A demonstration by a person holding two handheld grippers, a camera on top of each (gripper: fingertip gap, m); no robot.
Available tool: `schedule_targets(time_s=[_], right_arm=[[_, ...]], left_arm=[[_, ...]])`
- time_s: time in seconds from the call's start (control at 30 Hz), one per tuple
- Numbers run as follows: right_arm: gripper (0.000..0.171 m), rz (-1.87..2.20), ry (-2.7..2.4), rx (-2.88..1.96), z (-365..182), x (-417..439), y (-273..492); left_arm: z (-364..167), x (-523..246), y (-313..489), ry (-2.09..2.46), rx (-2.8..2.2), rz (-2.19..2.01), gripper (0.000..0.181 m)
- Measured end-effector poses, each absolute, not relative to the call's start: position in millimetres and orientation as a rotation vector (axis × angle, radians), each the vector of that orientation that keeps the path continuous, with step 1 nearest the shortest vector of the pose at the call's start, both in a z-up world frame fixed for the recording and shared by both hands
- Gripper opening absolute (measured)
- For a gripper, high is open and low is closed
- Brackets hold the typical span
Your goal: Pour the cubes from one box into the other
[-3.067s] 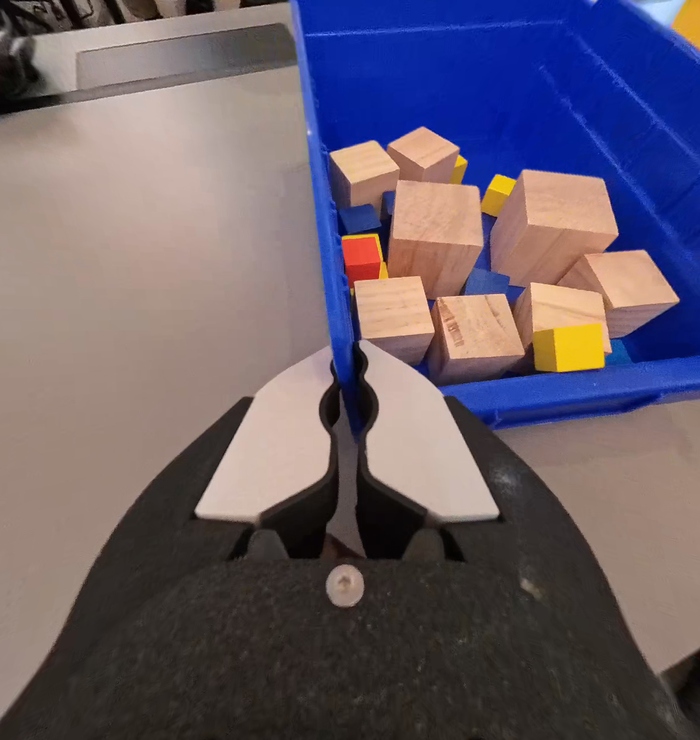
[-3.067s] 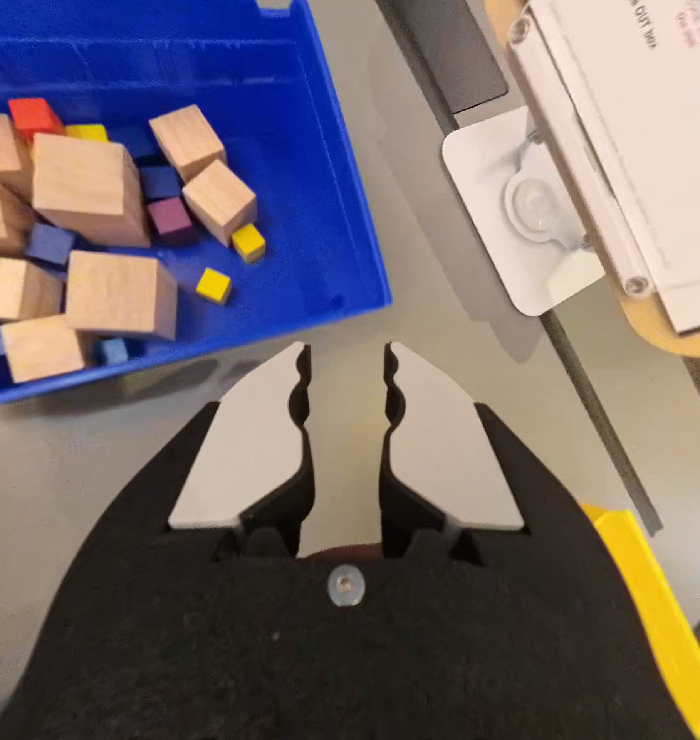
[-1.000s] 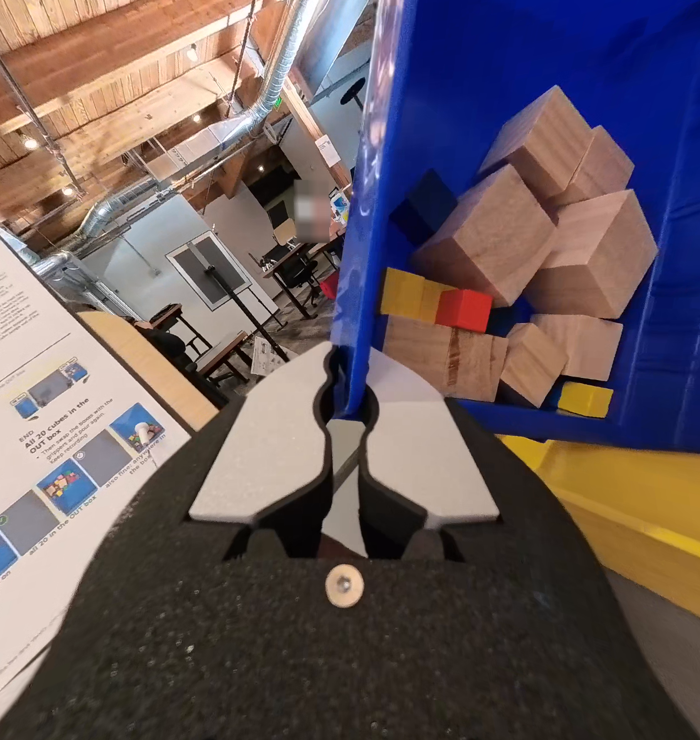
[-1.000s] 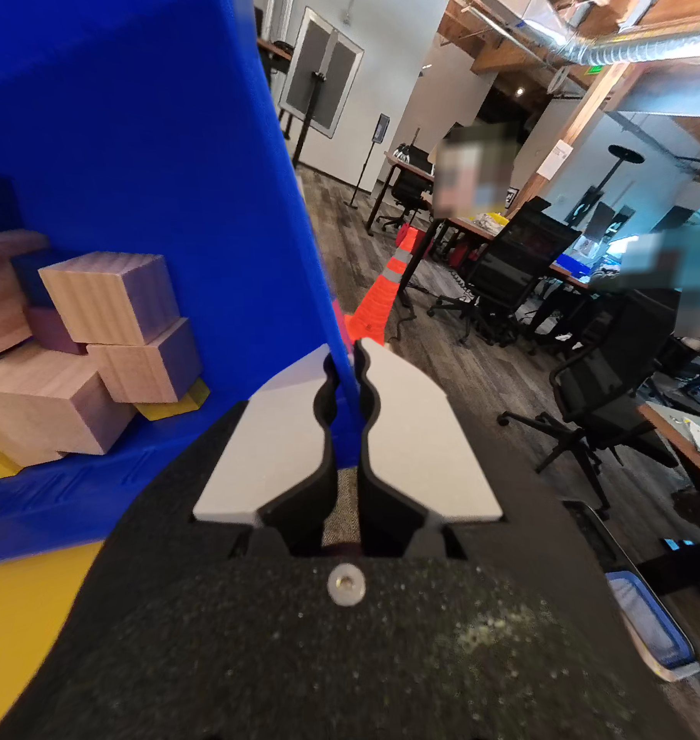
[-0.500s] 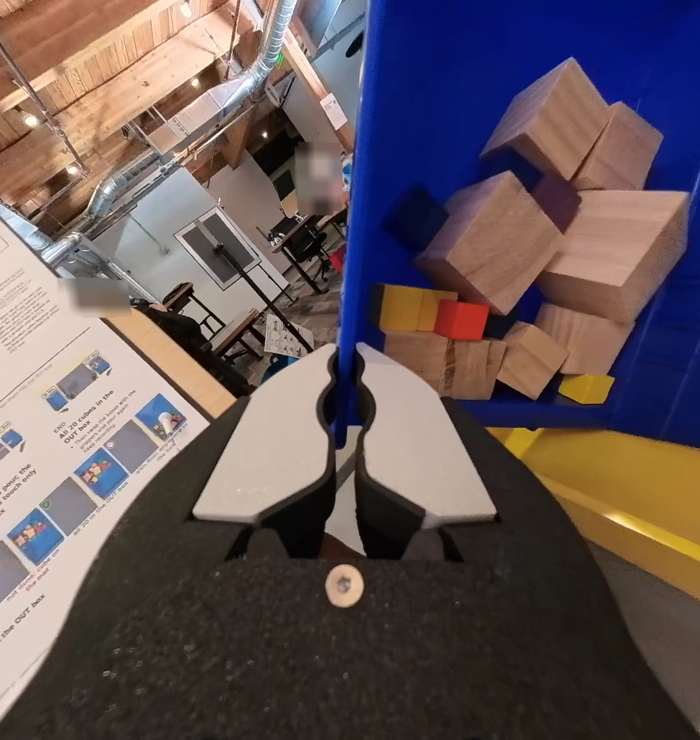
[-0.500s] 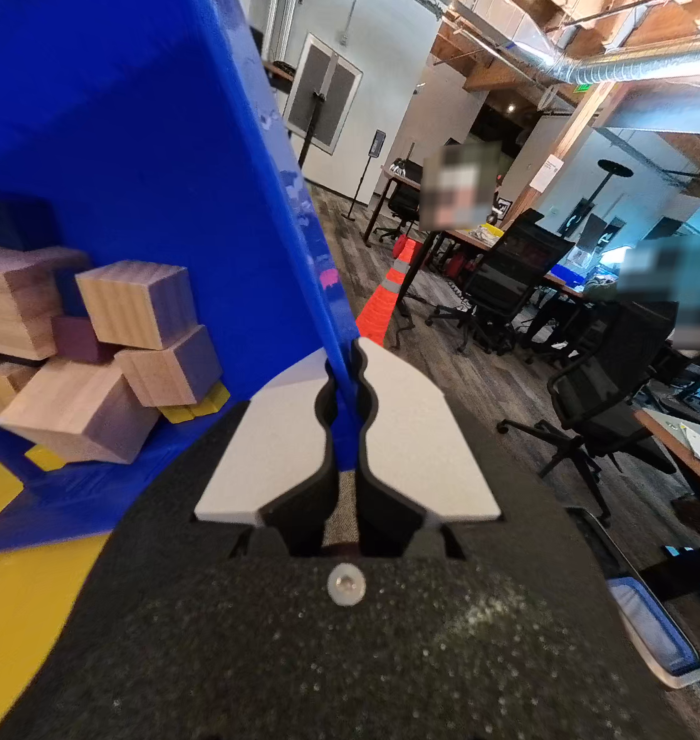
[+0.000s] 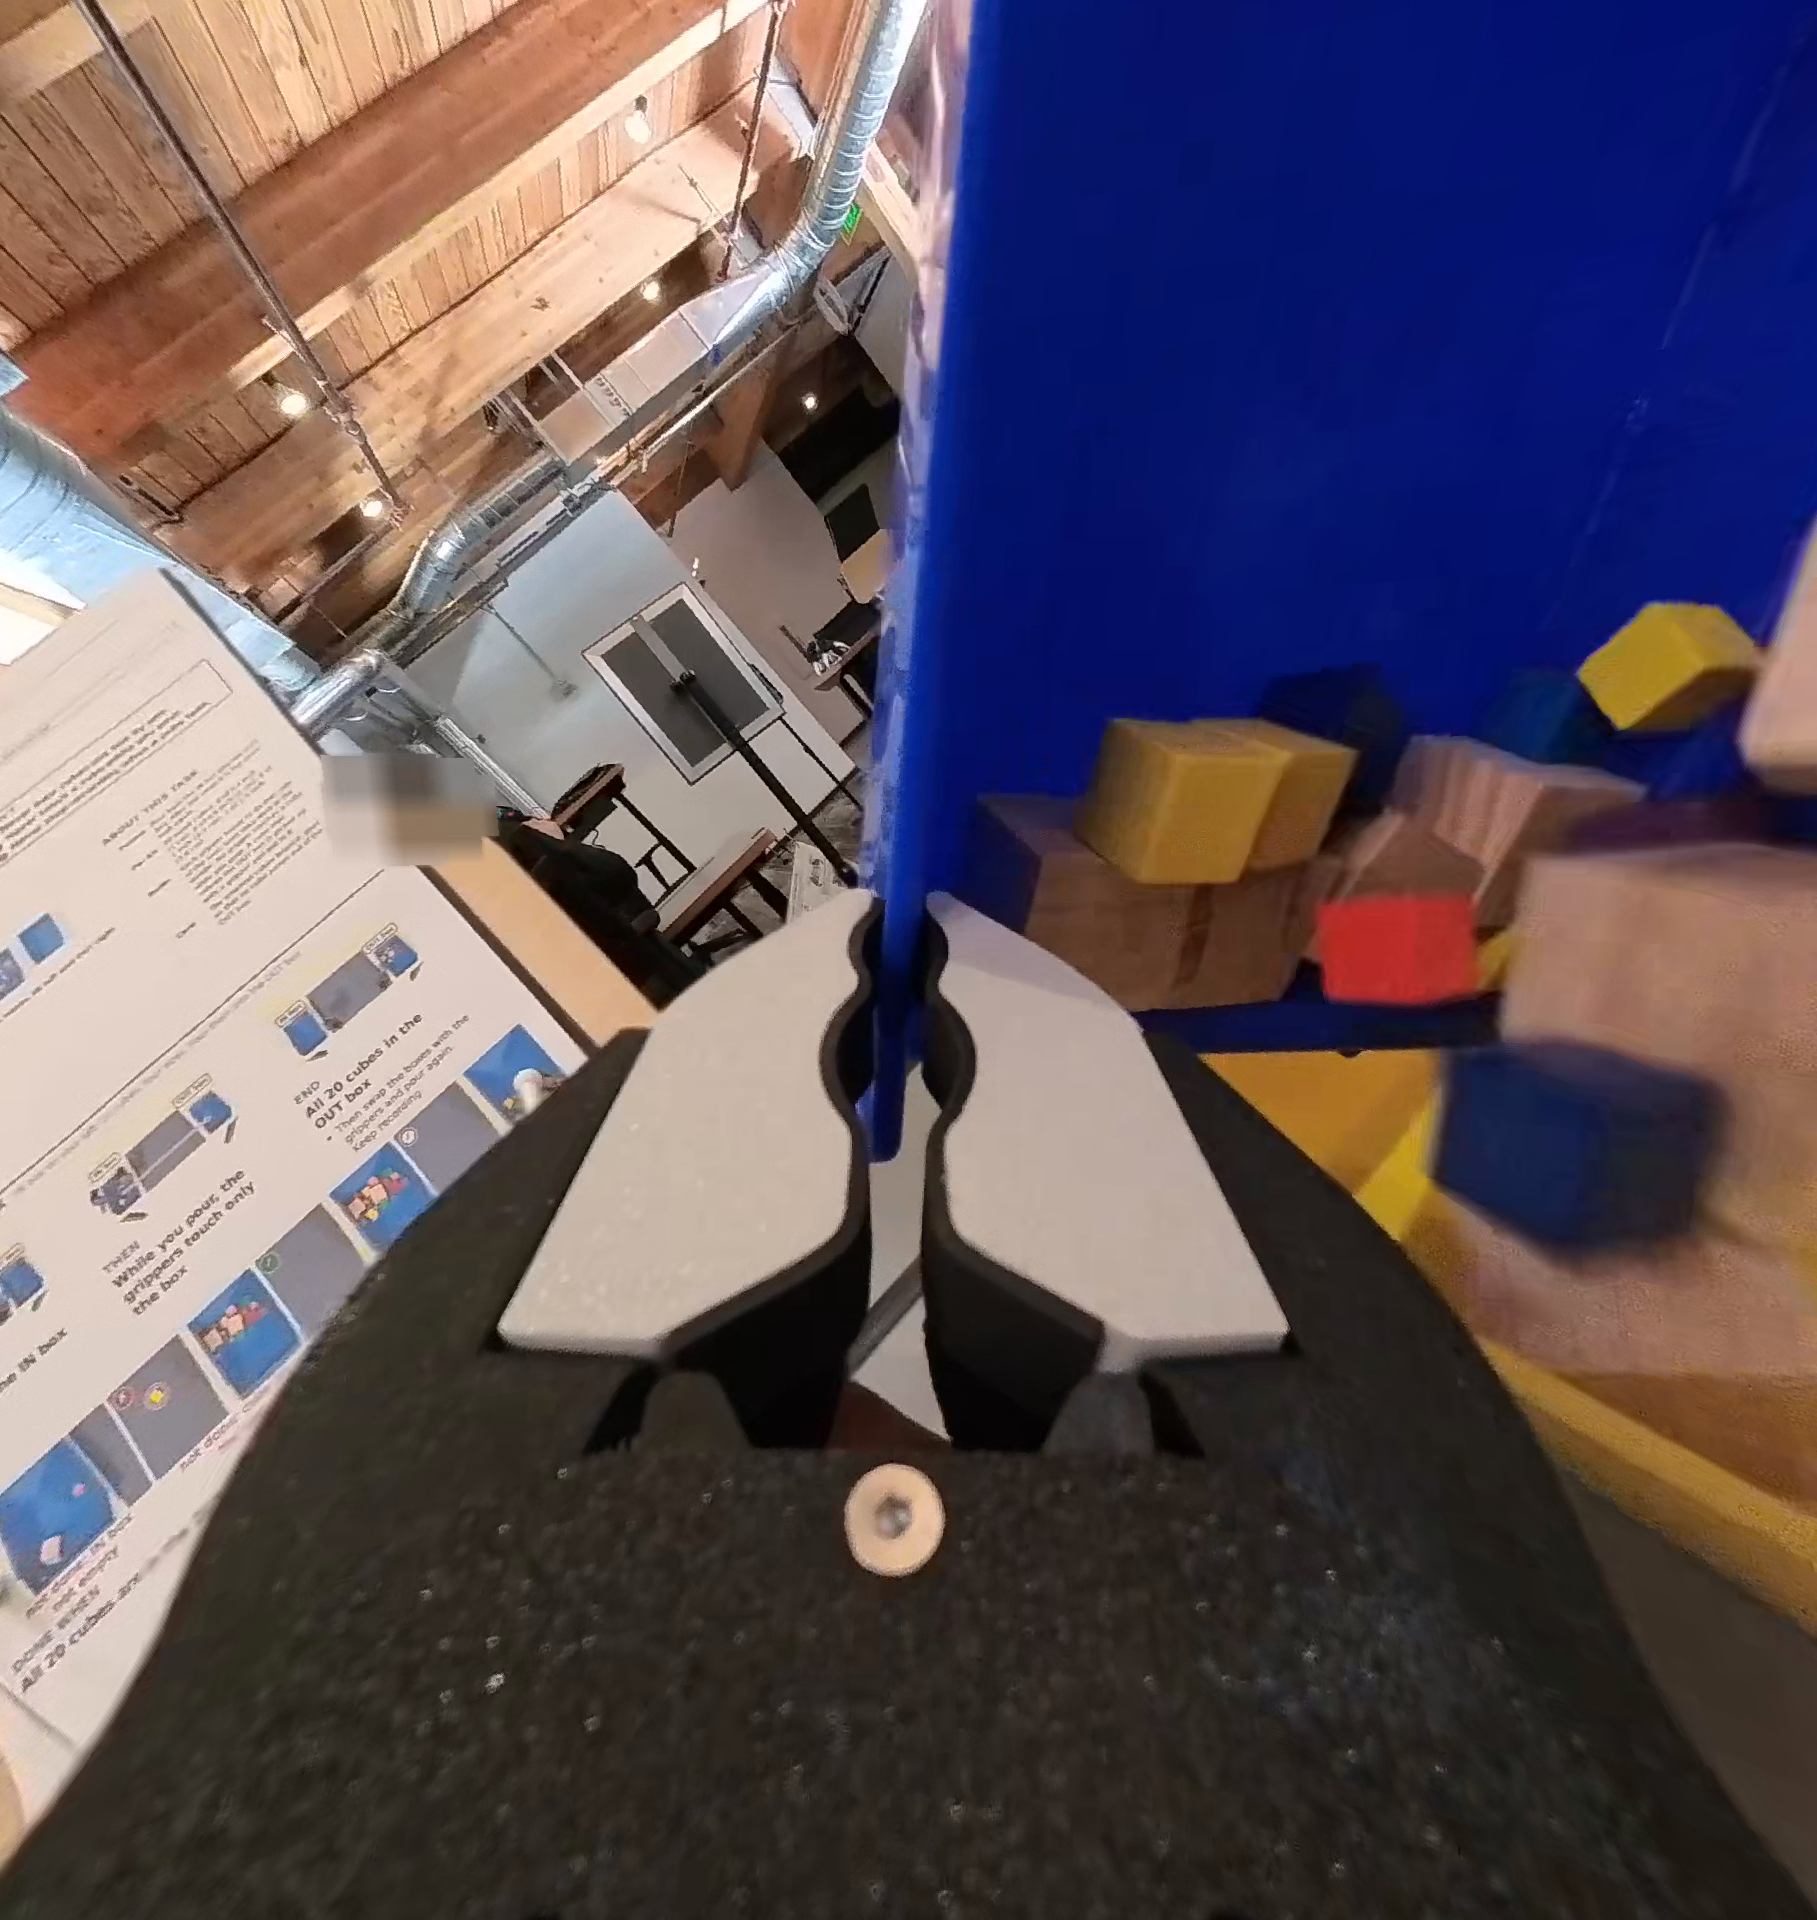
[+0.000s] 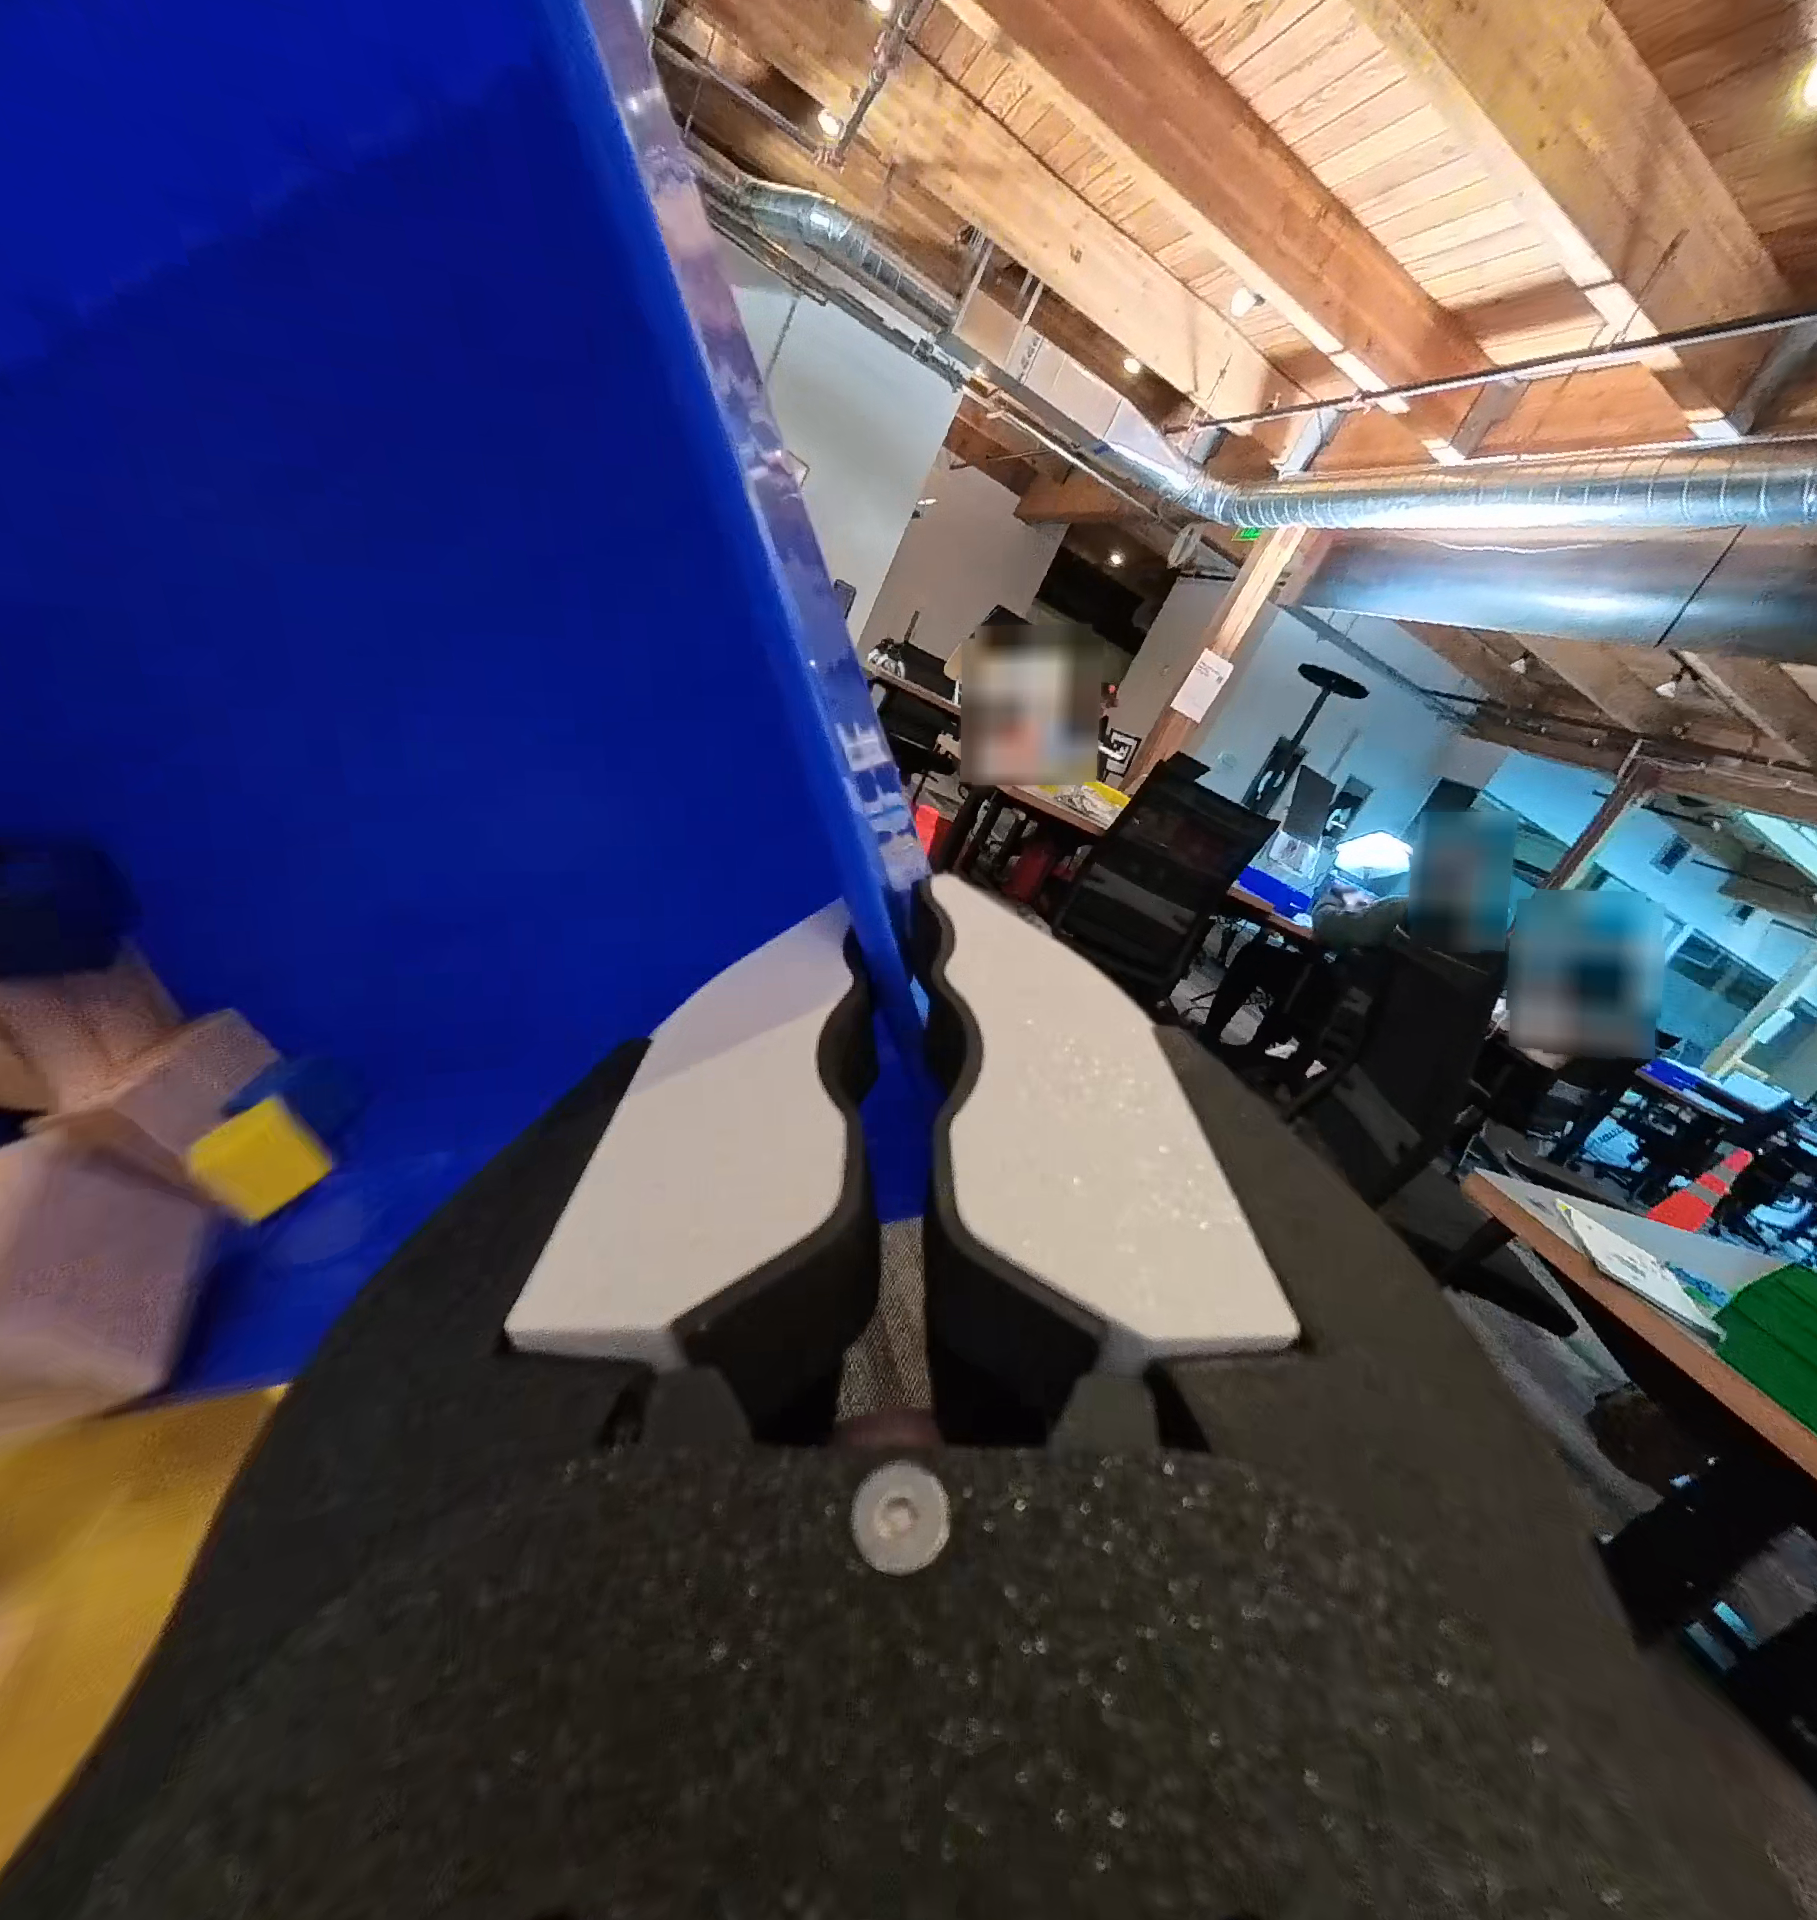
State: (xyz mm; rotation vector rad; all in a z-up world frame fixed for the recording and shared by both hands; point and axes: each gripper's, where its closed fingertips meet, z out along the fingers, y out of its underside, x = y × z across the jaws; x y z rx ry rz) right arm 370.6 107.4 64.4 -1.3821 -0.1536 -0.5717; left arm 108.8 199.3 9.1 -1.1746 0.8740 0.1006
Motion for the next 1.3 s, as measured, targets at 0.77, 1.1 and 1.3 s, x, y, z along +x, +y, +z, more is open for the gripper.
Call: schedule_targets(time_s=[0.77,1.1,1.3], right_arm=[[0.005,-0.685,-0.095,-1.201,79.6,383.9,76.5],[0.005,-0.773,-0.134,-0.978,180.4,350.1,30.0],[0.004,-0.699,-0.366,-1.252,251.3,261.3,47.9]], left_arm=[[21.7,132.9,194.1,0.805,-1.090,0.107,0.004],[114.9,108.1,161.9,0.625,-0.935,0.074,0.004],[140.2,17.9,140.8,0.667,-1.153,0.075,0.003]])
